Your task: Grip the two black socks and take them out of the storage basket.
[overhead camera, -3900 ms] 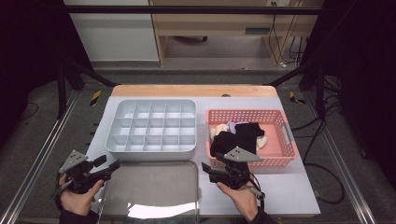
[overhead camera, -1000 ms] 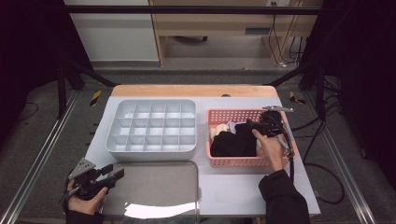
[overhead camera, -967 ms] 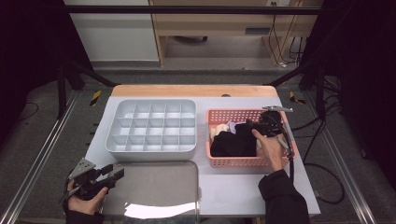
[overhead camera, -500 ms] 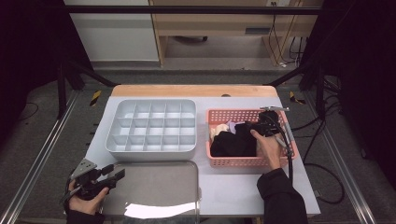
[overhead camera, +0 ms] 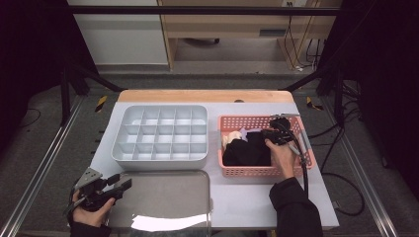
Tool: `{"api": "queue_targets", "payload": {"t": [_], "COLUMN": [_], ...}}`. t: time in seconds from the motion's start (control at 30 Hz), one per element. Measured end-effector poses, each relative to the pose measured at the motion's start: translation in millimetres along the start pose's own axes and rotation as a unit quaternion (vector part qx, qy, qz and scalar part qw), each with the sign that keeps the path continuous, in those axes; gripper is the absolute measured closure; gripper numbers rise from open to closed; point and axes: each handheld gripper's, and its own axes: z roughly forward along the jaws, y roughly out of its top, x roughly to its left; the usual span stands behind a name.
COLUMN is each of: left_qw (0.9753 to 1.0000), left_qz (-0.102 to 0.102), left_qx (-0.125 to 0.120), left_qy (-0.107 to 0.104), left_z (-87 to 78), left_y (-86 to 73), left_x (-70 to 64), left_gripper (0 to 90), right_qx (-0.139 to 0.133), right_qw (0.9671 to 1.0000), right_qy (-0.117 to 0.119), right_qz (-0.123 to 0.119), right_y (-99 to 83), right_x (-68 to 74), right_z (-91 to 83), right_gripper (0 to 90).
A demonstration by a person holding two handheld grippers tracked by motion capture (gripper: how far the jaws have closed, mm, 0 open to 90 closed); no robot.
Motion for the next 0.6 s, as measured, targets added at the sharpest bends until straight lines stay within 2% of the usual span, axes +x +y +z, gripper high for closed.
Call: {"api": "queue_targets", "payload": {"t": [0.23,0.37,0.6], "left_qw": [1.0000,1.0000,1.0000], "left_qz": [-0.001,0.000,-0.001], "left_qx": [-0.001,-0.001,-0.001], "left_qy": [0.001,0.002,0.005], "left_z": [-0.2,-0.2,-0.3], "left_y": [0.0,0.0,0.0], "left_x": [-0.3,-0.3,-0.8], "left_gripper": [41.2,41.2,40.6], "right_qx": [-0.010,-0.042,-0.075], "right_qw": [0.9999,0.9990,0.9968], "right_qy": [0.009,0.015,0.029], "right_qz": [0.001,0.000,-0.001], "right_y": [0.7,2.2,4.5], "right_x": [-1.1,-0.4,0.8], "right_z": [-4.4,-12.0,-31.2], "right_gripper": [83.6,83.6,83.8]}}
